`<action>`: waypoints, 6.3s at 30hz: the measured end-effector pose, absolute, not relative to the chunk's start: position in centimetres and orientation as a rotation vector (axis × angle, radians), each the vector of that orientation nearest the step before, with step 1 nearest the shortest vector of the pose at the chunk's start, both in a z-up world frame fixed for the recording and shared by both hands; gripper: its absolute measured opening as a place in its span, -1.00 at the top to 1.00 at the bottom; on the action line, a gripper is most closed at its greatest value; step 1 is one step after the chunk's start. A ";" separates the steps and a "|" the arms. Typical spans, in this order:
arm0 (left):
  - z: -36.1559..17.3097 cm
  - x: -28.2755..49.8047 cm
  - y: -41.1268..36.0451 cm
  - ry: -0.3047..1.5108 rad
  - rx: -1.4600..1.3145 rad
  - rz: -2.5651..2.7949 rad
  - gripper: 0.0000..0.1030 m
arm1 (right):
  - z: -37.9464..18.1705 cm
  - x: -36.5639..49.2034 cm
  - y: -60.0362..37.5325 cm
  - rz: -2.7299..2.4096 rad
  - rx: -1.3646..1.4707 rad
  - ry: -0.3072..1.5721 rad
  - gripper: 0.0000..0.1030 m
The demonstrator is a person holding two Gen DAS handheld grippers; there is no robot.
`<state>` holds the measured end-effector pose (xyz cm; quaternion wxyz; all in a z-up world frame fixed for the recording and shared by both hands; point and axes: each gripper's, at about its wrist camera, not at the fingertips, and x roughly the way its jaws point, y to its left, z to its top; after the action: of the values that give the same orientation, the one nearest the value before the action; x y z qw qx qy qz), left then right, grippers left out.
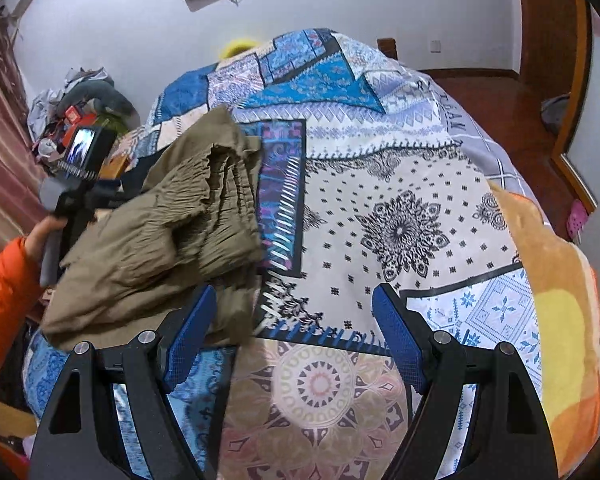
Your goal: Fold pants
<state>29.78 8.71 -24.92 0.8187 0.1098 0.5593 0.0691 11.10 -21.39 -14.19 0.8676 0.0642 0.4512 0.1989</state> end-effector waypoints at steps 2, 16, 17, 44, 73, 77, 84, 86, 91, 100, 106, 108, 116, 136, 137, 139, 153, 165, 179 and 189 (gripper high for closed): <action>-24.7 27.7 9.8 1.202 0.206 0.153 -0.96 | -13.5 10.8 -20.9 0.432 0.121 0.928 -0.51; -21.7 16.9 9.1 1.131 0.079 0.035 -0.70 | -13.1 9.9 -14.9 0.588 0.038 0.911 -0.40; -21.5 16.6 8.8 1.116 0.089 0.039 -0.61 | -13.4 10.1 -14.6 0.584 0.021 0.925 -0.30; -13.3 18.7 6.1 0.862 0.049 -0.167 -0.30 | -10.6 13.0 -12.9 0.608 -0.007 0.823 0.06; -18.4 19.3 11.6 0.980 0.050 -0.039 -0.15 | -12.3 12.4 -15.8 0.536 -0.059 0.905 -0.19; -20.4 20.8 13.3 1.034 -0.042 -0.031 -0.22 | -13.1 13.9 -16.7 0.496 0.031 0.922 -0.32; -24.1 23.2 13.7 1.138 -0.161 -0.084 -0.35 | -16.8 16.6 -18.0 0.471 0.198 1.057 -0.32; -24.4 23.7 13.7 1.135 -0.182 -0.089 -0.37 | -17.7 17.0 -17.8 0.495 0.240 1.086 -0.32; -25.0 24.9 14.5 1.149 -0.273 -0.124 -0.32 | -18.4 18.0 -17.3 0.537 0.283 1.106 -0.32; -24.7 25.2 14.6 1.146 -0.294 -0.096 0.52 | -18.3 18.6 -17.6 0.544 0.318 1.098 0.22; -23.4 24.8 14.0 1.123 -0.231 -0.081 0.90 | -17.0 18.6 -16.5 0.553 0.237 1.053 0.59; -22.4 24.5 13.7 1.089 -0.202 -0.062 0.92 | -16.4 18.7 -16.2 0.555 0.215 1.036 0.65; -17.0 23.5 13.3 0.949 -0.146 -0.046 0.95 | -13.7 19.4 -15.2 0.573 0.167 0.951 0.72; -10.5 26.8 23.6 0.742 -0.167 0.151 0.95 | -5.4 28.2 -2.4 0.707 -0.024 0.721 0.78; -10.5 27.0 24.2 0.739 -0.171 0.159 0.95 | -5.1 28.6 -1.6 0.715 -0.034 0.711 0.78; -10.6 27.6 25.3 0.731 -0.173 0.183 0.96 | -4.7 29.5 0.0 0.734 -0.046 0.695 0.78; -17.8 27.0 27.9 0.870 -0.227 0.141 0.96 | -12.1 29.4 3.2 0.841 -0.081 0.961 0.78; -21.5 24.7 26.3 0.930 -0.184 0.155 0.96 | -16.9 27.0 1.7 0.750 -0.147 1.081 0.02; -19.6 24.8 25.4 0.884 -0.169 0.179 0.96 | -17.0 26.9 4.8 0.881 -0.075 1.126 0.81; -15.4 27.0 27.3 0.765 -0.120 0.243 0.96 | -10.5 29.4 8.6 0.921 -0.115 0.885 0.83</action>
<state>26.98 27.29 -15.41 0.9189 -0.0583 0.3720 0.1181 29.38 8.64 -10.48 0.8014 -0.0536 0.4127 0.4296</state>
